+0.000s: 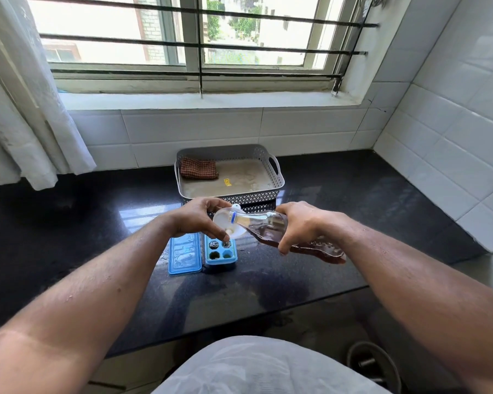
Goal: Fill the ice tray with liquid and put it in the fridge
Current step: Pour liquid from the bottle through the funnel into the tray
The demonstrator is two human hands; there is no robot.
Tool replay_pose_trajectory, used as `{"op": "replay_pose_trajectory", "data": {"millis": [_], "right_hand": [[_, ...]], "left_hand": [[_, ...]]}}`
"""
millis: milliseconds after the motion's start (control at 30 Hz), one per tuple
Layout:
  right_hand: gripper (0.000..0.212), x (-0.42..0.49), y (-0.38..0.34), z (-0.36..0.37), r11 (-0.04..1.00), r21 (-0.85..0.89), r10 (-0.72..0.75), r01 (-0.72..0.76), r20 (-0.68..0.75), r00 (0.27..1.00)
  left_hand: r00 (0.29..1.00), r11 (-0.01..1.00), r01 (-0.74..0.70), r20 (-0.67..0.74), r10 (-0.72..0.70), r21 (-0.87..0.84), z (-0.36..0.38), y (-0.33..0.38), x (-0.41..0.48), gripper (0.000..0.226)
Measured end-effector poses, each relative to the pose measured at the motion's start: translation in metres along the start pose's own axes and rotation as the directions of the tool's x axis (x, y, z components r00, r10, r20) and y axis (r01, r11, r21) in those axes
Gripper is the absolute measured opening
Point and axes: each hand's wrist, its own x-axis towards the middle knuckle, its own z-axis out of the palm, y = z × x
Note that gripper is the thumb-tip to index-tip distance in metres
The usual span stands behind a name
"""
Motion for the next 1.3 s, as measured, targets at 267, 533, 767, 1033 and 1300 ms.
{"op": "replay_pose_trajectory", "data": {"millis": [267, 533, 767, 1033, 1300], "right_hand": [[0.077, -0.001, 0.001, 0.004, 1.000, -0.002, -0.012, 0.012, 0.008, 1.000], [0.076, -0.003, 0.001, 0.009, 1.000, -0.006, -0.009, 0.009, 0.025, 1.000], [0.094, -0.004, 0.001, 0.011, 1.000, 0.007, -0.010, 0.009, 0.024, 1.000], [0.084, -0.006, 0.003, 0.016, 1.000, 0.002, -0.015, 0.015, 0.022, 1.000], [0.084, -0.007, 0.004, 0.017, 1.000, 0.010, -0.024, 0.023, 0.022, 0.999]], "left_hand": [[1.000, 1.000, -0.002, 0.019, 0.002, 0.002, 0.003, -0.003, -0.003, 0.082], [0.999, 0.999, 0.026, 0.036, -0.027, 0.028, 0.007, -0.001, -0.009, 0.079], [0.999, 0.999, 0.028, 0.040, -0.029, 0.033, 0.008, -0.004, -0.007, 0.082], [1.000, 0.999, -0.001, 0.031, 0.000, 0.037, 0.013, -0.010, -0.008, 0.081], [1.000, 0.999, 0.008, 0.030, -0.009, 0.043, 0.014, -0.008, -0.010, 0.086]]}}
